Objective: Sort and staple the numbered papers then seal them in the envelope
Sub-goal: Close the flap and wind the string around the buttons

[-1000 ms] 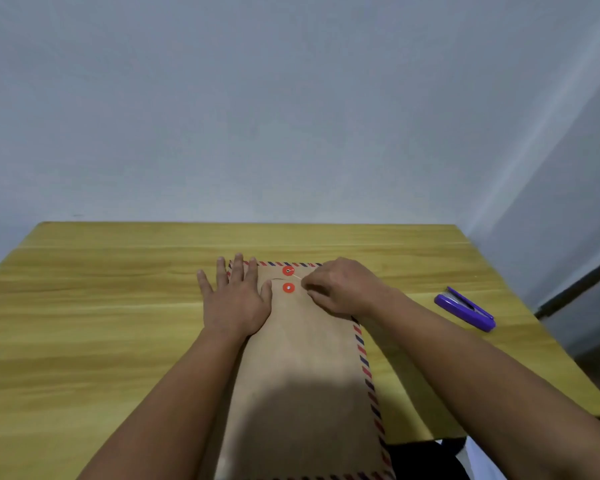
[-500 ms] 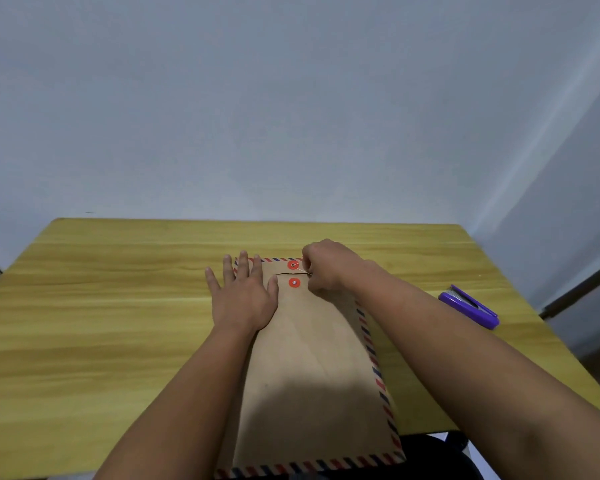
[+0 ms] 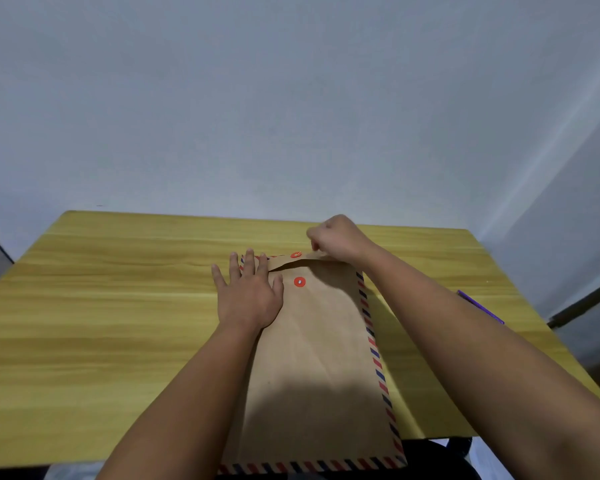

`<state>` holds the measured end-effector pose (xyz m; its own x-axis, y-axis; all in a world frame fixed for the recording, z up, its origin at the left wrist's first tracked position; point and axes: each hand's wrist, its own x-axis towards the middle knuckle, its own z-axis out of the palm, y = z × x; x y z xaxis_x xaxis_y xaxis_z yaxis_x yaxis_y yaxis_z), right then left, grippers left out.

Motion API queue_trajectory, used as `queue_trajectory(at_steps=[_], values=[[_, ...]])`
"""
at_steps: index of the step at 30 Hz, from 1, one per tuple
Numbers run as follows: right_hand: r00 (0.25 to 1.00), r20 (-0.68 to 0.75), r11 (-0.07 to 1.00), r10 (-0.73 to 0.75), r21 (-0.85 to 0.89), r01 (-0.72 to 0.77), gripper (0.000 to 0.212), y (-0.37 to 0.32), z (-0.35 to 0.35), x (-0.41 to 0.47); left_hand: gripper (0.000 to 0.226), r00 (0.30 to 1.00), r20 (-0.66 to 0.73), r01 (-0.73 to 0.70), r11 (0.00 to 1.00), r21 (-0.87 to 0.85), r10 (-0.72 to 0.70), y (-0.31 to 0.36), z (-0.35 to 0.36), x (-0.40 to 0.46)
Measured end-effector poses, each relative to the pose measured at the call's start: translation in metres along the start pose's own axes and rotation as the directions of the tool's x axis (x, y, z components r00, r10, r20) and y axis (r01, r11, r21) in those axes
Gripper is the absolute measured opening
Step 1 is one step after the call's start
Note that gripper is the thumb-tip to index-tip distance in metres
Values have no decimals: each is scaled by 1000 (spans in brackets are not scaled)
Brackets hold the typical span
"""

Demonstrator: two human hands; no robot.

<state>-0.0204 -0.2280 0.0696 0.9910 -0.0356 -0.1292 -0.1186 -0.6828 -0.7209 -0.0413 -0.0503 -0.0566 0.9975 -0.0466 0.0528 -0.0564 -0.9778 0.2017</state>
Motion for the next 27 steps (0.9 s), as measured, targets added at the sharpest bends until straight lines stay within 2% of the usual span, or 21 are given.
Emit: queue_trajectory(at_steps=[3, 6, 9, 13, 16, 20, 23, 25, 27], values=[[991, -124, 945, 52, 327, -9, 31, -9, -11, -4, 71, 1000, 3, -3, 1000, -4, 3, 0, -1, 0], [968, -246, 860, 42, 503, 91, 29, -10, -15, -3, 71, 1000, -1, 1, 1000, -13, -1, 0, -1, 0], [947, -320, 860, 7, 485, 158, 31, -6, -13, 0, 71, 1000, 2, 0, 1000, -18, 0, 0, -1, 0], [960, -270, 961, -78, 235, 144, 35, 7, -20, 7, 68, 1000, -5, -10, 999, -33, 10, -1, -2, -1], [968, -251, 923, -8, 369, 103, 23, 15, -32, 8, 60, 995, -18, -99, 994, -40, 98, -2, -3, -3], [981, -196, 897, -8, 431, 93, 31, 24, -40, 15, 57, 988, 19, -153, 988, -34, 154, -8, -5, -5], [966, -233, 950, -115, 259, 176, 38, 26, -40, 25, 58, 993, -7, -117, 992, -52, 117, -13, -6, -6], [937, -270, 972, -222, 15, 234, 36, 26, -41, 28, 59, 994, -21, -110, 992, -62, 108, -13, -5, -6], [914, -285, 945, -288, -238, 224, 32, 26, -43, 29, 58, 994, -22, -105, 992, -75, 104, -14, -3, -5]])
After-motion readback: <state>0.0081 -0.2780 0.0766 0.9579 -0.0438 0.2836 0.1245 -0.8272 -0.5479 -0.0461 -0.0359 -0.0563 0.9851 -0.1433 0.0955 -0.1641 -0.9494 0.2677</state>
